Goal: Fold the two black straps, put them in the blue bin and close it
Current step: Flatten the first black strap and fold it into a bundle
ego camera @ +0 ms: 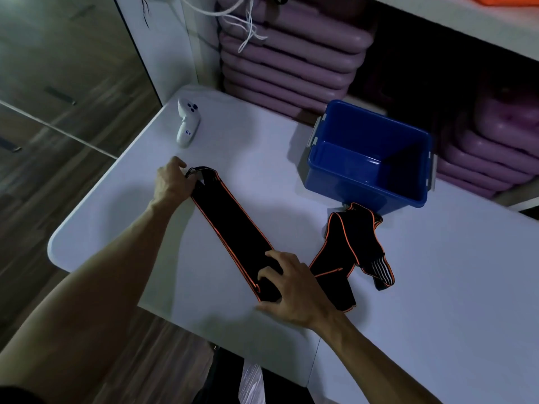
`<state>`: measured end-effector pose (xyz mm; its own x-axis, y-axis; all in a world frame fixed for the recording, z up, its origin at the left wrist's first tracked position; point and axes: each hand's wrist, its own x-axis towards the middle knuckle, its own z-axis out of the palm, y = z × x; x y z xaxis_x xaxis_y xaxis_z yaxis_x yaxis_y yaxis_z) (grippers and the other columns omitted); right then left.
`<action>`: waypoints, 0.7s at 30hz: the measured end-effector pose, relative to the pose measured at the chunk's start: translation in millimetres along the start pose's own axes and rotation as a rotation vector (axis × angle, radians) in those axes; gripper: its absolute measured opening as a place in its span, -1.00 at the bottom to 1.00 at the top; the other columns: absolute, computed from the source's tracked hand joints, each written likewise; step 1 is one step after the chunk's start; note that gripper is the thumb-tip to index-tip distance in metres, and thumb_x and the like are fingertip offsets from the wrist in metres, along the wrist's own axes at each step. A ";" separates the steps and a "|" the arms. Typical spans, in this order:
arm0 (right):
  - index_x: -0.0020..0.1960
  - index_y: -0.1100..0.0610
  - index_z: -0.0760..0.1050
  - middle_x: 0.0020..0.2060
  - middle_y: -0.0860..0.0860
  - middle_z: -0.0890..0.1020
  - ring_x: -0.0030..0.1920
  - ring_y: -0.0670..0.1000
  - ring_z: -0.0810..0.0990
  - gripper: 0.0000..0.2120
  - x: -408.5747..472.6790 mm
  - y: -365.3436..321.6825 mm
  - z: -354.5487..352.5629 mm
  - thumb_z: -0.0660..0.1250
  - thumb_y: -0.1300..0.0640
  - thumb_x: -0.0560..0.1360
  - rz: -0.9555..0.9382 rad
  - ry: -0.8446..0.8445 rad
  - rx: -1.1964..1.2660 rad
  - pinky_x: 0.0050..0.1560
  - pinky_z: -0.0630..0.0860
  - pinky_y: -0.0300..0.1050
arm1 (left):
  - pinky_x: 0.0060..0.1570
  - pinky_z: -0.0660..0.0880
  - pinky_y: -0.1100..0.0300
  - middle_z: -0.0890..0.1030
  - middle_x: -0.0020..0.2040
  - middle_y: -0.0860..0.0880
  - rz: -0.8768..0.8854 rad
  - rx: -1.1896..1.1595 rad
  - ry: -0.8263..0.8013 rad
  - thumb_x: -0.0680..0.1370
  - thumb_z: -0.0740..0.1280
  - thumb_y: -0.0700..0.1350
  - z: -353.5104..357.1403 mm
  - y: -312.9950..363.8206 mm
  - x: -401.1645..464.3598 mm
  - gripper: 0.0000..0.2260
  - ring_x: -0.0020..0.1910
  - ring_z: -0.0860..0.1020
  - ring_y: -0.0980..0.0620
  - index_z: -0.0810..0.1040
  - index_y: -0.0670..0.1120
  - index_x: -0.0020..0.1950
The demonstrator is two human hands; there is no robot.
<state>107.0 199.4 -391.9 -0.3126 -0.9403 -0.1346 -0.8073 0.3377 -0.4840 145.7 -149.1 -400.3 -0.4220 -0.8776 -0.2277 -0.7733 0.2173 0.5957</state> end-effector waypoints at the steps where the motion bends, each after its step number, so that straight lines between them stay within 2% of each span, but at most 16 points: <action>1: 0.15 -0.06 0.44 0.42 0.01 0.31 0.40 0.08 0.29 -0.48 -1.5 -0.3 1.9 0.38 -0.33 0.32 0.008 0.007 -0.014 0.20 0.41 0.12 | 0.00 0.58 -0.05 0.64 -0.06 -0.23 0.009 0.001 0.012 0.45 0.39 0.01 1.5 1.0 -1.1 -0.69 -0.09 0.61 -0.24 0.51 -0.11 0.11; 4: 0.16 -0.05 0.43 0.43 0.05 0.30 0.39 0.12 0.33 -0.47 -9.3 1.7 8.7 0.37 -0.34 0.34 0.046 0.039 -0.031 0.21 0.47 0.11 | -0.08 0.61 -0.08 0.65 -0.13 -0.23 -0.024 -0.043 0.071 0.44 0.34 0.02 2.1 2.7 4.0 -0.81 -0.20 0.64 -0.24 0.57 -0.07 -0.06; 6: 0.18 -0.02 0.44 0.43 0.09 0.32 0.38 0.14 0.35 -0.51 -17.3 5.0 15.4 0.37 -0.29 0.39 0.060 0.064 -0.011 0.25 0.48 0.09 | -0.11 0.63 -0.10 0.66 -0.17 -0.22 -0.075 -0.093 0.082 0.40 0.36 0.04 -1.0 0.4 11.0 -0.82 -0.23 0.65 -0.23 0.58 -0.07 -0.15; 9: 0.24 0.02 0.42 0.45 0.11 0.28 0.42 0.13 0.30 -0.53 -25.6 8.0 24.5 0.35 -0.23 0.46 0.057 0.093 0.034 0.35 0.42 0.04 | -0.10 0.63 -0.10 0.65 -0.16 -0.17 -0.130 -0.203 0.055 0.31 0.45 0.06 -6.0 -0.1 8.7 -0.76 -0.20 0.66 -0.17 0.54 -0.03 -0.12; 11: 0.27 0.02 0.40 0.48 0.11 0.23 0.47 0.12 0.22 -0.51 -26.9 7.5 26.5 0.31 -0.25 0.48 0.065 0.086 0.063 0.37 0.38 0.00 | -0.11 0.64 -0.07 0.57 -0.03 -0.13 -0.134 -0.366 0.054 0.29 0.53 0.02 -3.9 3.7 -8.3 -0.64 -0.09 0.64 -0.15 0.51 -0.03 -0.01; 14: 0.30 0.03 0.37 0.50 0.12 0.19 0.49 0.12 0.16 -0.48 -26.4 6.9 27.6 0.29 -0.27 0.48 0.073 0.077 0.071 0.35 0.38 0.00 | 0.09 0.56 0.07 0.41 0.15 -0.06 0.095 -0.441 0.258 0.40 0.48 -0.02 5.4 3.0 -50.6 -0.64 0.03 0.54 -0.03 0.49 -0.03 0.14; 16: 0.31 0.04 0.37 0.50 0.14 0.20 0.49 0.13 0.17 -0.48 -26.8 7.0 29.0 0.29 -0.26 0.49 0.067 0.077 0.061 0.36 0.39 0.01 | 0.29 0.42 0.13 0.41 0.23 -0.14 0.304 -0.378 0.334 0.49 0.37 -0.09 22.2 -4.8 -83.0 -0.72 0.21 0.47 -0.05 0.49 -0.09 0.19; 18: 0.32 0.05 0.37 0.49 0.15 0.22 0.48 0.14 0.19 -0.47 -27.5 6.1 29.7 0.29 -0.25 0.50 0.064 0.082 0.049 0.37 0.39 0.00 | 0.43 0.24 0.15 0.37 0.37 -0.24 0.480 -0.194 0.233 0.56 0.28 -0.12 46.5 -14.3 -110.2 -0.67 0.42 0.32 -0.12 0.46 -0.17 0.30; 19: 0.33 0.06 0.38 0.48 0.15 0.23 0.48 0.13 0.20 -0.48 -27.9 5.5 29.7 0.29 -0.23 0.50 0.065 0.095 0.046 0.38 0.39 -0.01 | 0.47 0.16 0.10 0.29 0.46 -0.25 0.535 -0.075 0.143 0.59 0.25 -0.09 58.3 -18.0 -118.0 -0.61 0.49 0.22 -0.15 0.39 -0.18 0.39; 21: 0.32 0.08 0.41 0.45 0.16 0.28 0.46 0.12 0.26 -0.51 -29.6 4.3 29.9 0.32 -0.17 0.50 0.068 0.136 0.049 0.38 0.41 -0.03 | 0.51 0.02 -0.03 0.09 0.56 -0.23 0.520 0.122 -0.005 0.63 0.16 0.01 77.1 -22.6 -124.5 -0.50 0.56 0.02 -0.18 0.19 -0.16 0.52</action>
<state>127.8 227.4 -415.9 -0.4336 -0.8996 -0.0519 -0.7573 0.3950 -0.5201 179.3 -11.8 -444.8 -0.7661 -0.6389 0.0701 -0.5107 0.6713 0.5372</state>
